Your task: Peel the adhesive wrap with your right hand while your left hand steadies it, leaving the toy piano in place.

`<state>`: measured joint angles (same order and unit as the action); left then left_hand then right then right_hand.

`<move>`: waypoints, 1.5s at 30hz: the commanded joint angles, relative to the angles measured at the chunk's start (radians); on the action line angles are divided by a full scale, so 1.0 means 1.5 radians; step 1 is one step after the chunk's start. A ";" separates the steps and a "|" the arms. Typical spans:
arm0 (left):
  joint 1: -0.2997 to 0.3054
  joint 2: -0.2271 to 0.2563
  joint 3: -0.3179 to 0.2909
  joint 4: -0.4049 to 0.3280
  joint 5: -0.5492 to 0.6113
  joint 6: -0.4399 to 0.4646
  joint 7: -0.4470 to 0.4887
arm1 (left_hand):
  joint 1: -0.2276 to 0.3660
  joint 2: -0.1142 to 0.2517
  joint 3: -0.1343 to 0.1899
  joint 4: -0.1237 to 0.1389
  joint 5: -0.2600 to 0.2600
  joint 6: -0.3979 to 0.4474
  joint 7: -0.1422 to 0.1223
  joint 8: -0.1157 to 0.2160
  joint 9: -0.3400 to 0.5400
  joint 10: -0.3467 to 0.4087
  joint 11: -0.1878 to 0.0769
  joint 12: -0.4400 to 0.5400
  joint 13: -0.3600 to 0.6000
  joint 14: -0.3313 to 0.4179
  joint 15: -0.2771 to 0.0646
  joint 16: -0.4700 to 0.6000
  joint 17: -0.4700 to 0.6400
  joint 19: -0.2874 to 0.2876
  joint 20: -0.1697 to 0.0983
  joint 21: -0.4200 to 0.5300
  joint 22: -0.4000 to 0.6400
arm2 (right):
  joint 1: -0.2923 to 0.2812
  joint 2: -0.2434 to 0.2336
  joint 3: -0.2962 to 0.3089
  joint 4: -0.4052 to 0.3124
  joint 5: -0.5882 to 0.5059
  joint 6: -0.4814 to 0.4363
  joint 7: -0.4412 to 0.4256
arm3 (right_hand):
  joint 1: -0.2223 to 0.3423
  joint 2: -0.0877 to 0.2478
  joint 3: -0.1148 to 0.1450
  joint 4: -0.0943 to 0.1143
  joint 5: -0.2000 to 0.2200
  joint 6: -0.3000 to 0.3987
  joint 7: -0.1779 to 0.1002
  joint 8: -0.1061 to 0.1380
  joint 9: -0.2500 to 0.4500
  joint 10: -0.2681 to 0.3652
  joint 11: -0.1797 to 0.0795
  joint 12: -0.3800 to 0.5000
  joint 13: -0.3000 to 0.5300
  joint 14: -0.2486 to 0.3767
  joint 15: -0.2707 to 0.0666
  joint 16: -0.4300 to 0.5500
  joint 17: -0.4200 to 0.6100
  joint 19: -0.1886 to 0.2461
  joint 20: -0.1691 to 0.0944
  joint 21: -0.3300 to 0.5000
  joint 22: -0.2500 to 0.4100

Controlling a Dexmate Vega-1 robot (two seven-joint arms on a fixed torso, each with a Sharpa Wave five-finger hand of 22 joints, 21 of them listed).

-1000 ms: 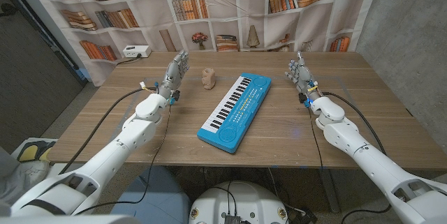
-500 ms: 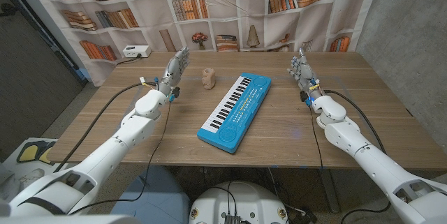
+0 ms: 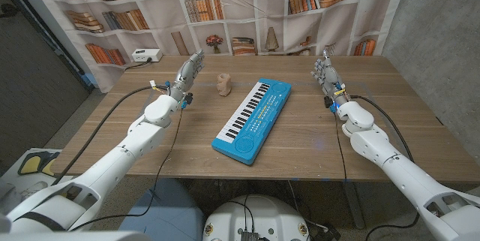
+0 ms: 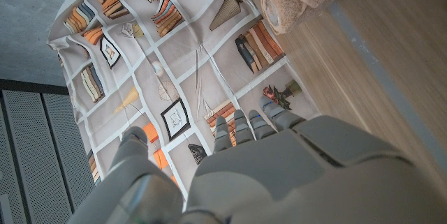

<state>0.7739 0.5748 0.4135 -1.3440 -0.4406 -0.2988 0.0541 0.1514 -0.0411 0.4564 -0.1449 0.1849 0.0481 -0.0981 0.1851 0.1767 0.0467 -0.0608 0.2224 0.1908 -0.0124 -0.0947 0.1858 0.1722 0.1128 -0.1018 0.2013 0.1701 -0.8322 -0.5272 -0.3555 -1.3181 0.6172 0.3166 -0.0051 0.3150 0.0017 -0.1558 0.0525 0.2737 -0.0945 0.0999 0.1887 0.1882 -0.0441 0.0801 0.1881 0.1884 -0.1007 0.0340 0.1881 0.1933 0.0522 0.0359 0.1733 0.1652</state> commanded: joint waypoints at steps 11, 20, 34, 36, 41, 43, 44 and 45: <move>0.009 0.021 -0.006 -0.042 0.051 0.021 0.055 | 0.015 0.001 0.000 -0.005 0.003 0.000 0.003 0.001 0.002 -0.013 0.001 -0.005 0.002 -0.018 0.000 -0.006 0.002 -0.016 -0.001 -0.008 0.001 | -0.029 -0.044 0.007 -0.070 -0.003 -0.031 0.004 | 0.002 0.005 -0.004 -0.002 -0.004 -0.018 0.002 -0.002 0.002 -0.018 0.003 -0.001 0.003 -0.023 0.010 -0.002 0.004 -0.019 0.006 -0.001 0.002; -0.023 0.039 0.020 -0.046 0.108 0.063 0.059 | 0.018 0.002 0.001 -0.005 0.002 -0.001 0.002 0.001 0.002 -0.014 0.000 -0.006 0.002 -0.021 0.000 -0.006 0.002 -0.023 0.002 -0.010 0.001 | -0.034 -0.049 0.008 -0.069 -0.003 -0.033 0.006 | 0.002 0.005 -0.005 -0.002 -0.005 -0.020 0.003 -0.002 0.002 -0.020 0.006 -0.001 0.003 -0.029 0.015 -0.002 0.004 -0.022 0.012 0.000 0.002; -0.055 0.053 0.051 -0.066 0.189 0.110 0.078 | 0.026 0.005 0.002 -0.006 0.001 -0.001 -0.001 0.001 0.001 0.002 -0.001 0.000 0.002 -0.008 -0.002 0.000 0.002 -0.025 0.004 -0.010 0.001 | -0.035 -0.060 0.012 -0.067 -0.007 -0.029 0.012 | 0.003 0.006 -0.006 -0.003 -0.007 -0.023 0.003 -0.001 0.002 -0.025 0.005 -0.001 0.004 -0.037 0.015 -0.002 0.004 -0.027 0.010 0.002 0.002; -0.055 0.049 0.052 -0.064 0.195 0.108 0.085 | 0.027 0.005 0.002 -0.006 0.001 0.002 -0.002 0.002 0.001 0.007 -0.003 0.001 0.002 -0.004 -0.004 0.001 0.002 -0.023 0.002 -0.009 0.001 | -0.034 -0.061 0.011 -0.066 -0.011 -0.026 0.011 | 0.003 0.006 -0.006 -0.003 -0.007 -0.024 0.002 -0.001 0.002 -0.025 0.005 0.000 0.004 -0.033 0.015 0.000 0.004 -0.027 0.010 0.002 0.002; -0.052 0.039 0.052 -0.058 0.213 0.093 0.116 | 0.030 0.006 0.002 -0.006 0.001 0.004 -0.004 0.003 0.001 0.007 -0.004 0.001 0.002 -0.006 -0.006 0.000 0.002 -0.020 -0.001 -0.008 0.001 | -0.034 -0.061 0.011 -0.068 -0.010 -0.030 0.011 | 0.004 0.007 -0.006 -0.003 -0.008 -0.024 0.004 0.000 0.003 -0.025 0.007 0.001 0.004 -0.032 0.014 0.001 0.005 -0.028 0.010 0.003 0.002; -0.052 0.038 0.053 -0.059 0.224 0.095 0.125 | 0.031 0.007 0.003 -0.007 0.001 0.005 -0.004 0.003 0.001 0.006 -0.003 0.000 0.003 -0.006 -0.006 0.000 0.002 -0.020 -0.001 -0.007 0.001 | -0.033 -0.060 0.011 -0.068 -0.009 -0.032 0.010 | 0.004 0.007 -0.006 -0.003 -0.008 -0.024 0.004 0.000 0.003 -0.027 0.006 0.001 0.004 -0.035 0.015 0.001 0.005 -0.028 0.010 0.003 0.002; -0.052 0.040 0.055 -0.061 0.232 0.098 0.130 | 0.031 0.007 0.003 -0.007 0.001 0.005 -0.005 0.003 0.001 0.006 -0.003 0.000 0.003 -0.007 -0.006 -0.001 0.002 -0.020 -0.002 -0.008 0.001 | -0.033 -0.060 0.010 -0.068 -0.010 -0.032 0.010 | 0.004 0.007 -0.006 -0.003 -0.008 -0.024 0.004 0.000 0.003 -0.027 0.006 0.001 0.004 -0.035 0.015 0.001 0.004 -0.028 0.010 0.004 0.002; -0.053 0.041 0.055 -0.064 0.236 0.101 0.131 | 0.032 0.007 0.003 -0.007 0.001 0.005 -0.005 0.003 0.001 0.006 -0.003 0.000 0.003 -0.008 -0.006 -0.001 0.002 -0.020 -0.002 -0.007 0.001 | -0.032 -0.059 0.010 -0.067 -0.010 -0.032 0.010 | 0.004 0.007 -0.006 -0.003 -0.008 -0.024 0.004 0.000 0.003 -0.027 0.006 0.001 0.004 -0.035 0.015 0.001 0.004 -0.028 0.010 0.004 0.002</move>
<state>0.7027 0.6409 0.4817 -1.4318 -0.1593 -0.1580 0.1943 0.1859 -0.0300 0.4608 -0.1491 0.1848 0.0535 -0.1003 0.1848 0.1769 0.0520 -0.0626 0.2186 0.1933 -0.0247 -0.0965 0.1820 0.1724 0.0819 -0.0965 0.1887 0.1700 -0.8827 -0.6140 -0.3393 -1.4174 0.6060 0.2738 0.0110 0.3188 0.0057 -0.1614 0.0470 0.2620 -0.1260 0.1038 0.1888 0.1881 -0.0743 0.0852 0.1881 0.1883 -0.1482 0.0542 0.1850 0.1978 0.0133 0.0465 0.1733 0.1651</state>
